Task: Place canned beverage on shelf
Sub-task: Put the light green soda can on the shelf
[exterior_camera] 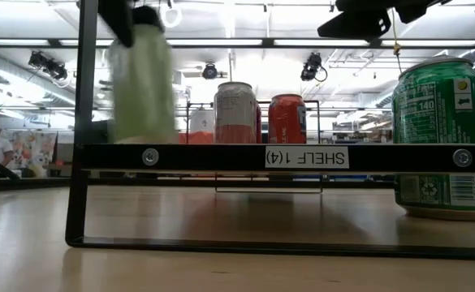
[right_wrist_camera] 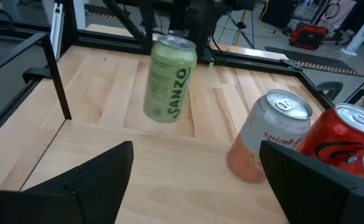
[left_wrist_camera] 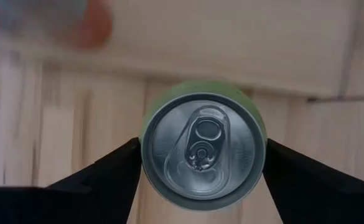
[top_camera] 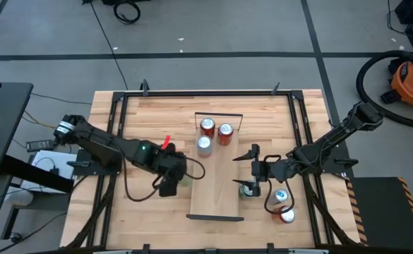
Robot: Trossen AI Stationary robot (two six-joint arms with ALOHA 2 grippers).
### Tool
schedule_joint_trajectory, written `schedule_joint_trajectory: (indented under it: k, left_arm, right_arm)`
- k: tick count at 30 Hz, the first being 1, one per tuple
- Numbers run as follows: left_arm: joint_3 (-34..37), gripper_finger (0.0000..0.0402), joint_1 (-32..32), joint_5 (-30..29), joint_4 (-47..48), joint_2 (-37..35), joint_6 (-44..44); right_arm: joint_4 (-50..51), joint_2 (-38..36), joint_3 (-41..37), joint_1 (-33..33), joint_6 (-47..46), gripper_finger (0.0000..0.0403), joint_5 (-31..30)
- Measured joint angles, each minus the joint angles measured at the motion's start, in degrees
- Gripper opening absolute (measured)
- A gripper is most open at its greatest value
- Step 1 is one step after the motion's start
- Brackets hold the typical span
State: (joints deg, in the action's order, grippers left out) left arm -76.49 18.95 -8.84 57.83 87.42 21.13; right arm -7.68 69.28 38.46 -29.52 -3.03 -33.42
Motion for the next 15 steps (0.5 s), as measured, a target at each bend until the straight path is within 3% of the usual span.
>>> schedule_joint_trajectory:
  k: [7, 15]
  left_arm:
    - [0.0, 0.0304, -2.9, 0.4, -10.7, 0.0, -18.3]
    - [0.0, 0.0304, -5.6, 0.2, -17.0, 0.7, -37.1]
  right_arm:
    - [2.2, 0.0, 0.0, 0.0, -5.3, 0.036, -4.8]
    - [3.5, 0.0, 0.0, -2.0, -10.2, 0.036, -5.1]
